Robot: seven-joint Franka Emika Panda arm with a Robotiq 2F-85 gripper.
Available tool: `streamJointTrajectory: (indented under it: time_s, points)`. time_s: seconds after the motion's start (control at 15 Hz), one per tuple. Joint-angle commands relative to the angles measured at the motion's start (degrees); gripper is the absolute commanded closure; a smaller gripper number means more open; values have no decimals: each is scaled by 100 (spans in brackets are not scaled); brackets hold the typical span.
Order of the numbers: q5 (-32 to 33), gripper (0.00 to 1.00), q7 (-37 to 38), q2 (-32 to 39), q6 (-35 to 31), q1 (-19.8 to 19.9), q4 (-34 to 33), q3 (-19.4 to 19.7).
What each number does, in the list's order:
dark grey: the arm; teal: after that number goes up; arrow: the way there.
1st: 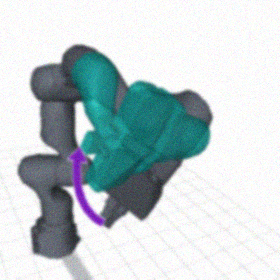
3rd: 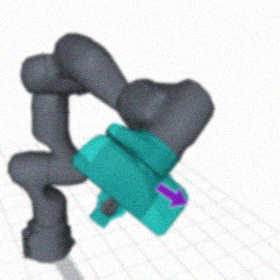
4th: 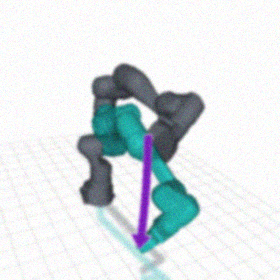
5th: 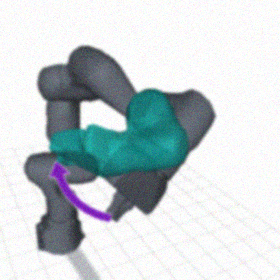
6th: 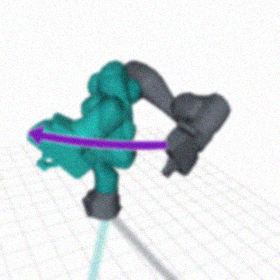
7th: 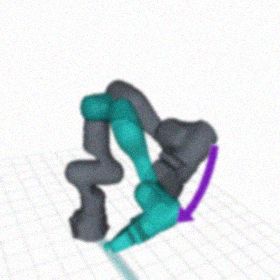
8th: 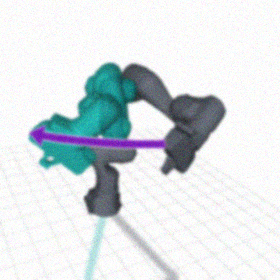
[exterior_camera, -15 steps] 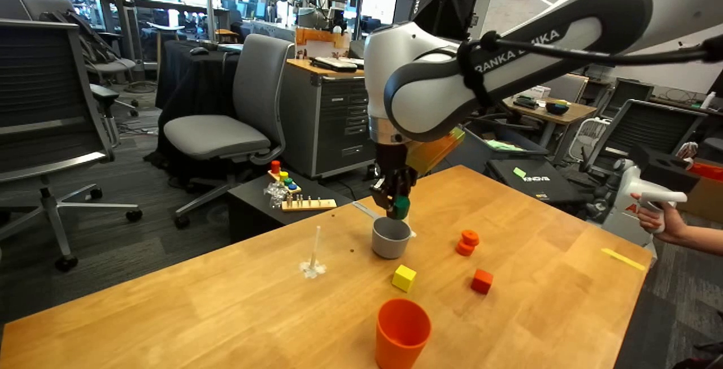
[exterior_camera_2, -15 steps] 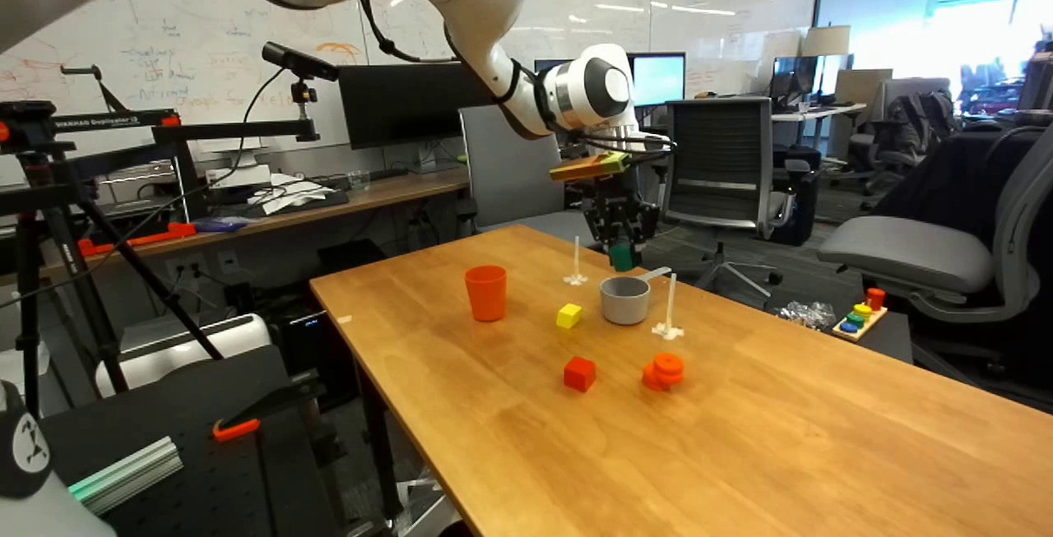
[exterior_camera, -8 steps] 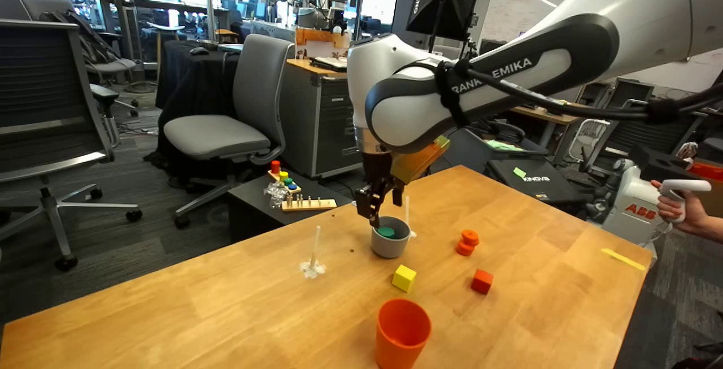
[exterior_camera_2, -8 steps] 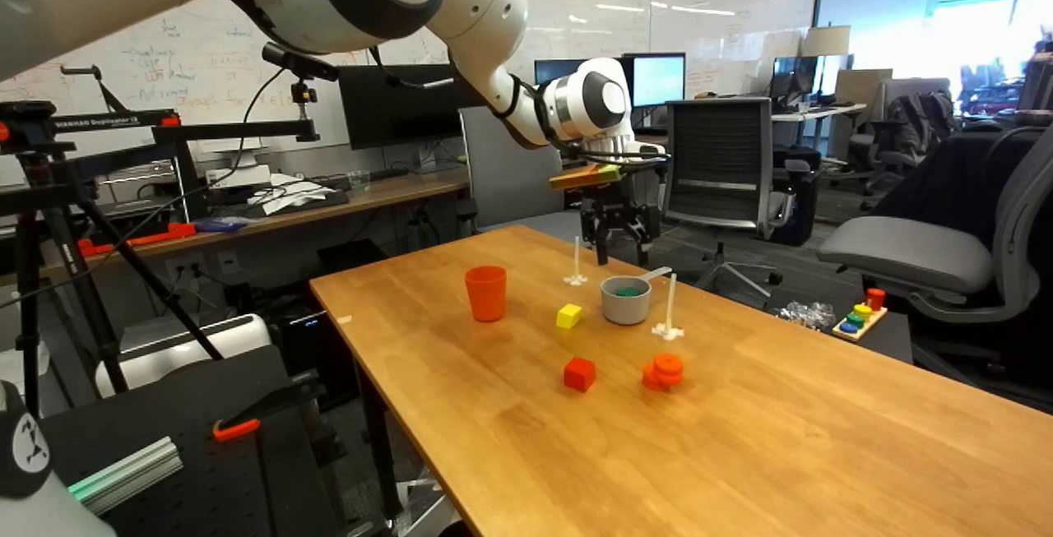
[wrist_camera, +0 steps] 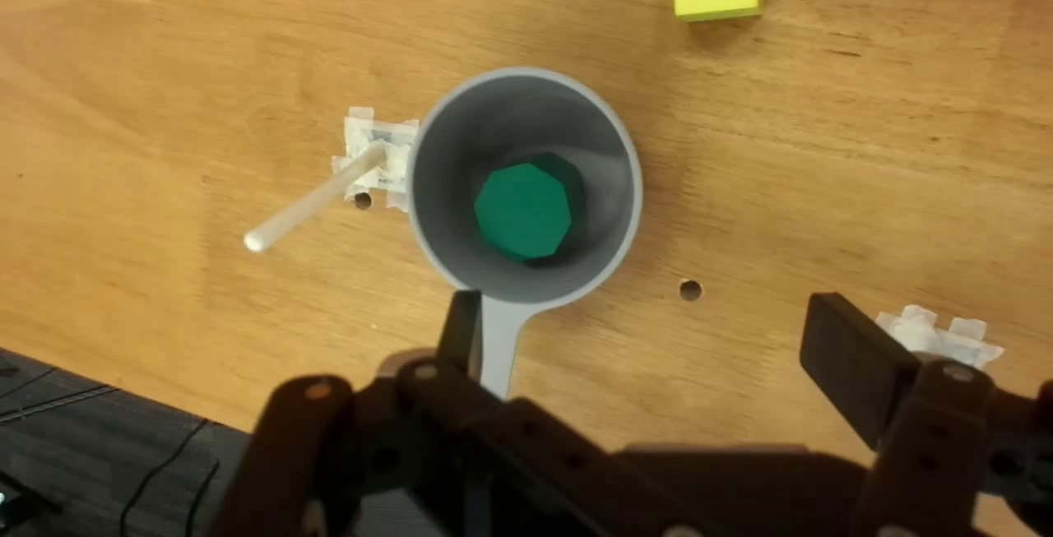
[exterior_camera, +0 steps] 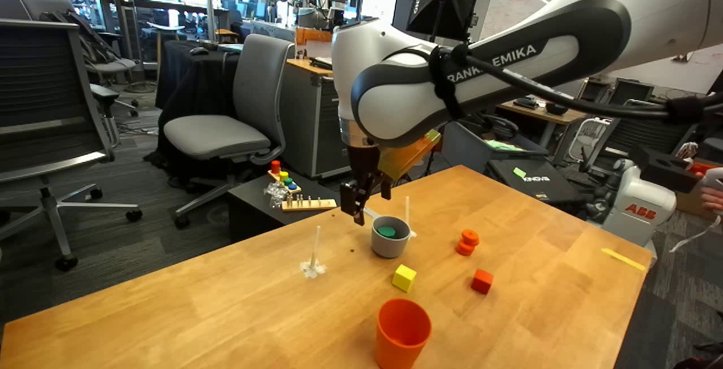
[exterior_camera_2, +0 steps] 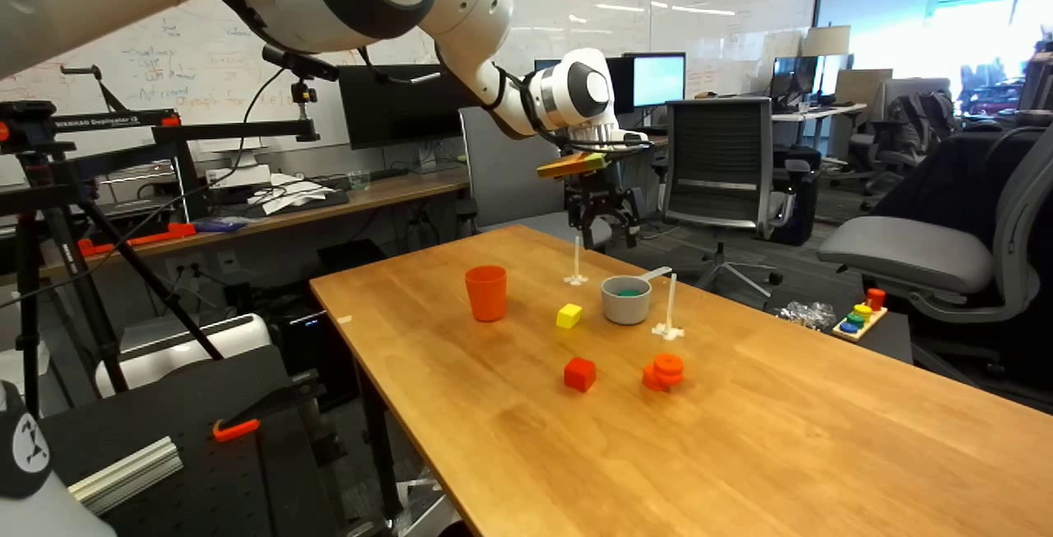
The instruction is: Put the blocks in the gray cup
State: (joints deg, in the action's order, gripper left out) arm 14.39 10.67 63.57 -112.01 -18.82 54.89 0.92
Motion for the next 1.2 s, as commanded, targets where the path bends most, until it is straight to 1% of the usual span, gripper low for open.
streamJointTrajectory:
  time_s: [0.0, 0.2, 0.53, 0.8, 0.93, 1.13]
  points:
    - [-31, 0, 181, -282, 63, -98, 295, -19]
    - [-35, 0, 377, -554, -86, -111, 882, -17]
    - [-78, 0, 665, -1129, -472, -74, 2234, -63]
    - [74, 0, 644, -1538, -1057, -134, 3214, -39]
    - [112, 0, 523, -1627, -1395, -101, 3541, -63]
    - [0, 0, 334, -1546, -1780, 21, 3755, -139]
